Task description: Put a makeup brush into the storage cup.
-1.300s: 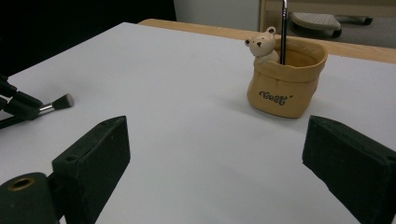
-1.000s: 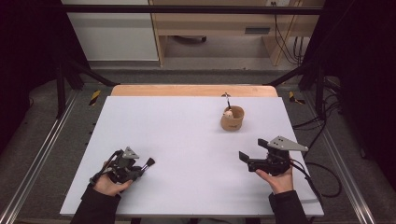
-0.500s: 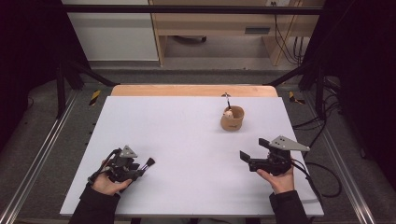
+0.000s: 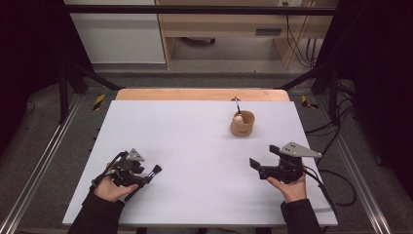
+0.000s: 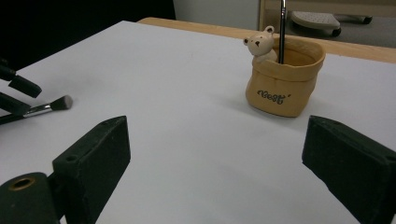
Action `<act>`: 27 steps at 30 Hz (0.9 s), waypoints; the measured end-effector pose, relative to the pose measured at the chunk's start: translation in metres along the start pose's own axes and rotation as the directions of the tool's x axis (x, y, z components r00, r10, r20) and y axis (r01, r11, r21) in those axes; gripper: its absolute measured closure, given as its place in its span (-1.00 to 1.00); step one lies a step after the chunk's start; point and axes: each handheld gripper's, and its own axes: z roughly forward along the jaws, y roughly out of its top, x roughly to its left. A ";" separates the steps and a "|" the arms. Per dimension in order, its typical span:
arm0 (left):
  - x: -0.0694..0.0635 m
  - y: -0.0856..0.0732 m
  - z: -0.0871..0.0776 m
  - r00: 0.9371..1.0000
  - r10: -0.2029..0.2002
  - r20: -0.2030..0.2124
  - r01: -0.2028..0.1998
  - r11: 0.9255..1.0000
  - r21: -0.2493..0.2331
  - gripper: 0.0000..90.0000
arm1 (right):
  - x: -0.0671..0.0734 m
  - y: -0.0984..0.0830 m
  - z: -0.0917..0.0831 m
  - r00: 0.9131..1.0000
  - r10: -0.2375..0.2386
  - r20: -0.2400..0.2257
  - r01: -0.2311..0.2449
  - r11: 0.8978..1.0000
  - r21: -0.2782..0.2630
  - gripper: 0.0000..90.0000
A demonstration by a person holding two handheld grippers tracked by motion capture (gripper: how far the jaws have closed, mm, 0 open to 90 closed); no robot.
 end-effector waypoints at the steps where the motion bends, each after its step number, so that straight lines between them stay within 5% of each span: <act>1: 0.000 0.002 0.000 1.000 0.002 0.002 -0.002 1.000 0.010 0.06 | 0.000 0.000 0.000 1.000 0.001 -0.002 -0.001 1.000 0.000 -0.82; 11: -0.002 0.005 0.009 0.999 0.035 -0.009 -0.034 0.994 0.103 0.12 | 0.000 0.001 -0.001 1.000 0.008 -0.005 -0.008 1.000 -0.008 -0.81; 27: -0.001 0.003 0.010 1.000 0.020 0.015 -0.022 0.990 0.137 0.41 | 0.000 0.001 -0.001 1.000 0.009 -0.005 -0.009 1.000 -0.006 -0.81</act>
